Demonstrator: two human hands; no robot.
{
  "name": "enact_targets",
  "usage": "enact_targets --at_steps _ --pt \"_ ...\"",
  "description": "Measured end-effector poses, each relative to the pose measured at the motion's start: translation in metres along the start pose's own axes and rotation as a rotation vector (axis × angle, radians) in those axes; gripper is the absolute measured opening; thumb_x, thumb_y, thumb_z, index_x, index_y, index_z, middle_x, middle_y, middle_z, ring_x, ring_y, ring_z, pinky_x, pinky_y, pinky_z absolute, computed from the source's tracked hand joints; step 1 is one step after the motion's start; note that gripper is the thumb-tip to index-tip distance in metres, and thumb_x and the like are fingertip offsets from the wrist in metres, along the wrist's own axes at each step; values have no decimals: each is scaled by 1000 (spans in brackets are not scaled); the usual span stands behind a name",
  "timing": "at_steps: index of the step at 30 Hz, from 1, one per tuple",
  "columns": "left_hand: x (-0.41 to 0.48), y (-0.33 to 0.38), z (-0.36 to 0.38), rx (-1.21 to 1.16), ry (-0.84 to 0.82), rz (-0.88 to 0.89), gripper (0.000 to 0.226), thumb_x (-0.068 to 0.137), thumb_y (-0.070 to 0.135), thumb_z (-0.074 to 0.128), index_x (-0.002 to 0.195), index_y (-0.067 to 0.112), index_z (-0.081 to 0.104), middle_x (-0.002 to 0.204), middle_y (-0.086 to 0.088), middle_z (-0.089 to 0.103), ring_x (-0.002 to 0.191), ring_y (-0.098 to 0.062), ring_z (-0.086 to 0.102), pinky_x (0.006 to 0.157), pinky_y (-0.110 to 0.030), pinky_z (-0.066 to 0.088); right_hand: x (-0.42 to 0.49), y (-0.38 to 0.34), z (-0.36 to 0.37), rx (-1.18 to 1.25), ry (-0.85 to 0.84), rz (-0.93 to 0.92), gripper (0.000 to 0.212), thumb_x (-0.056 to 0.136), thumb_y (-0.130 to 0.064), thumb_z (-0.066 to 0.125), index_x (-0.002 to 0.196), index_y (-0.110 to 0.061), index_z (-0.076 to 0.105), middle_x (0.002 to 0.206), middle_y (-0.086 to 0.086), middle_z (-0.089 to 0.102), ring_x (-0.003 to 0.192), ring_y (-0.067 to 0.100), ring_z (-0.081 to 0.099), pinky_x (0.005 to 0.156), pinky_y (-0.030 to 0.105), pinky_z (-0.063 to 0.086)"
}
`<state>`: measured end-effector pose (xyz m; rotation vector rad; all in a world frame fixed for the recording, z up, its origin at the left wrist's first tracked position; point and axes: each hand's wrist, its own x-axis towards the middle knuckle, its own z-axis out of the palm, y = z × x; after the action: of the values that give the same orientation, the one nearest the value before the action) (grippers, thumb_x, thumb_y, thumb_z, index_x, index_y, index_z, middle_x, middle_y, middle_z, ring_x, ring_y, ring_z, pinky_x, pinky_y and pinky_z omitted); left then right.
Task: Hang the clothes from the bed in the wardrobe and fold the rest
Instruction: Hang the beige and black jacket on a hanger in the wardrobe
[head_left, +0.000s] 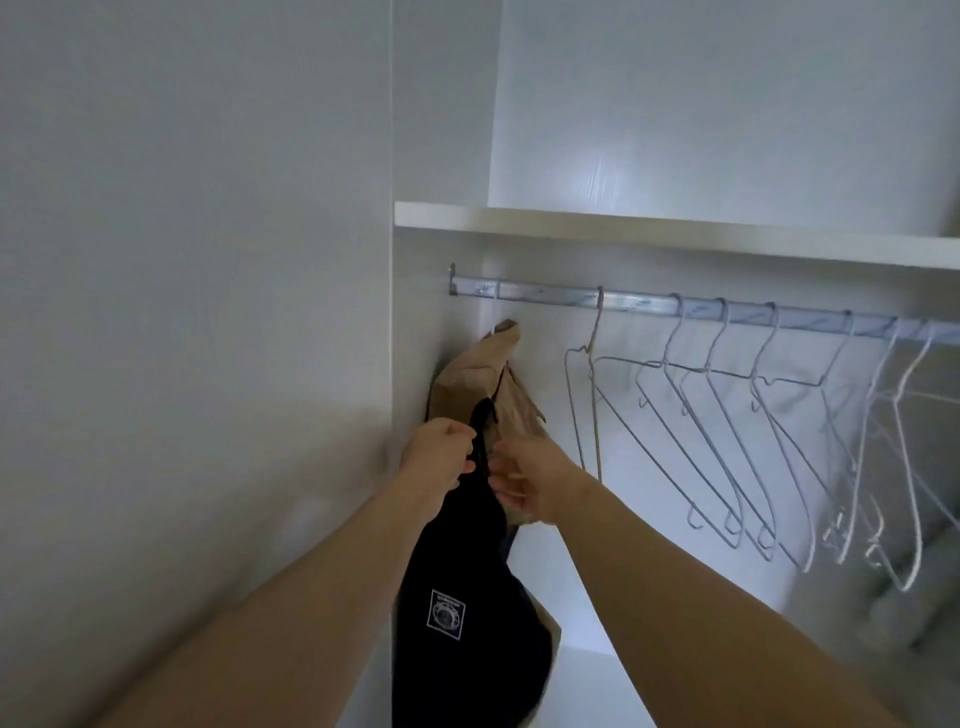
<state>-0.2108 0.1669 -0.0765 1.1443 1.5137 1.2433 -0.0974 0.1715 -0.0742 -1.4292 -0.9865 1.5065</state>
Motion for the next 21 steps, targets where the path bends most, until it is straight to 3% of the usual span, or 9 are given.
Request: enact_targets --at_steps 5,8,13,18,21 --pt "-50 -34 20 -20 -120 -47 21 95 12 43 83 23 57 87 1 62 78 -13 62 63 -26 45 -52 44 -23 90 127 -5 14 92 -14 50 80 -10 55 74 5 56 63 17 53 60 27 45" --pt "-82 -57 28 -5 -190 -96 16 95 13 44 93 20 58 90 0 62 84 -15 62 65 -25 45 -84 75 -40 165 193 28 9 92 -14 51 91 -8 57 77 6 58 65 18 54 66 28 45" --pt "-147 -88 38 14 -266 -166 22 94 8 44 84 21 57 78 1 62 72 -11 60 75 -30 49 -136 130 -63 235 308 85 16 92 -16 52 104 -9 60 86 6 62 72 19 58 63 26 48" --pt "-226 -118 51 23 -368 -197 20 94 8 44 84 18 58 81 0 61 72 -11 60 63 -24 45 -207 189 -83 270 381 124 18 94 -19 50 107 -10 59 90 5 63 78 18 60 62 25 48" --pt "-282 -141 55 27 -434 -235 18 93 9 46 83 19 58 81 0 63 73 -12 61 63 -24 45 -257 230 -95 269 439 158 19 95 -22 49 107 -12 60 89 4 64 77 17 60 64 24 49"
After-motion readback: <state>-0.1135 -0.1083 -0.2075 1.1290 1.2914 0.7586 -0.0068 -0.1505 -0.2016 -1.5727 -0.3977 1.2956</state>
